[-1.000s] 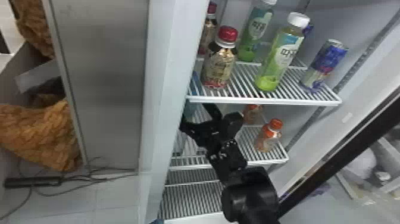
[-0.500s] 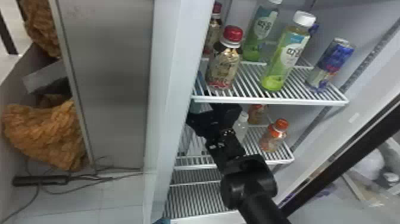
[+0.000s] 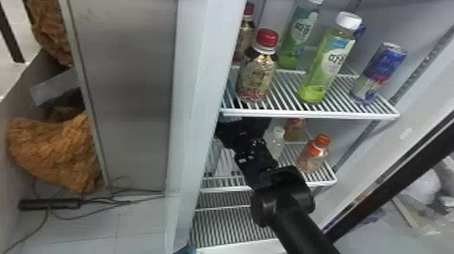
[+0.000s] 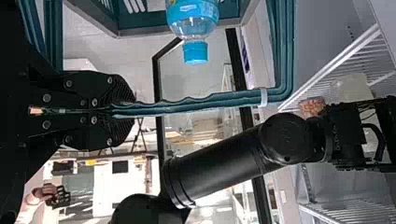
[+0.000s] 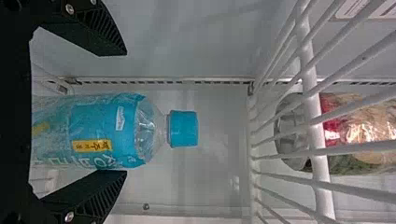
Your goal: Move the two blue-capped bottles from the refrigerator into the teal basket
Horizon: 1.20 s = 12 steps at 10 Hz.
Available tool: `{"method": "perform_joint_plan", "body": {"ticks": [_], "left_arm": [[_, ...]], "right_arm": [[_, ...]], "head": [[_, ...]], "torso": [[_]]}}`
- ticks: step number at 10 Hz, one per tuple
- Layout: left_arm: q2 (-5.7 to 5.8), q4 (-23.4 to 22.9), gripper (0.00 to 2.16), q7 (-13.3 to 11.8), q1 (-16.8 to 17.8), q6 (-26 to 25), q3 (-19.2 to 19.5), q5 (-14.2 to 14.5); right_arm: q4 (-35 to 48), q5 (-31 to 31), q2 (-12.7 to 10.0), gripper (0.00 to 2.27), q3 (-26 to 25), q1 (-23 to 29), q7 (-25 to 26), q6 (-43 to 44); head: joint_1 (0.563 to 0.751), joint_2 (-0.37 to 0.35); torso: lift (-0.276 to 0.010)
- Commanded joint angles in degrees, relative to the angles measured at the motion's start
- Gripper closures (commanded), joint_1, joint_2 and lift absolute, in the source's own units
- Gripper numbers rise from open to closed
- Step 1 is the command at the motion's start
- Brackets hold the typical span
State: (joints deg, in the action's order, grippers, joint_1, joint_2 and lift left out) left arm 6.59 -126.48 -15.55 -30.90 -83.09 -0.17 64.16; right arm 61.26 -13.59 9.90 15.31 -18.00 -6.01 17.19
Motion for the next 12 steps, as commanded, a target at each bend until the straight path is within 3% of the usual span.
{"method": "perform_joint_plan", "body": {"ticks": [1, 3, 4, 9, 12], "left_arm": [[0.0, 0.1, 1.16, 0.0, 0.1, 0.3, -0.1, 0.0], [0.0, 0.4, 1.16, -0.2, 0.0, 0.5, -0.1, 0.2], [0.0, 0.4, 1.16, -0.2, -0.2, 0.8, -0.1, 0.3], [-0.18, 0.4, 1.16, -0.7, -1.0, 1.2, 0.4, 0.7], [-0.26, 0.4, 1.16, -0.8, -1.2, 1.2, 0.6, 0.8]], "right_arm": [[-0.2, 0.6, 0.1, 0.22, 0.2, -1.3, 0.3, -1.6], [0.4, 1.4, 0.2, 0.57, 0.3, -1.7, 0.7, -2.4], [0.8, 1.7, 0.2, 0.64, 0.2, -1.1, 0.7, -2.4], [9.8, 8.3, 0.6, 0.67, -5.0, 6.6, 0.7, 0.1], [11.9, 8.7, 0.6, 0.67, -5.6, 9.1, 0.6, 0.1]], "head": [[0.695, -0.283], [0.695, -0.28], [0.695, -0.279], [0.695, -0.307], [0.695, -0.32]], "torso": [[-0.168], [-0.168], [-0.168], [-0.168], [-0.168]]}}
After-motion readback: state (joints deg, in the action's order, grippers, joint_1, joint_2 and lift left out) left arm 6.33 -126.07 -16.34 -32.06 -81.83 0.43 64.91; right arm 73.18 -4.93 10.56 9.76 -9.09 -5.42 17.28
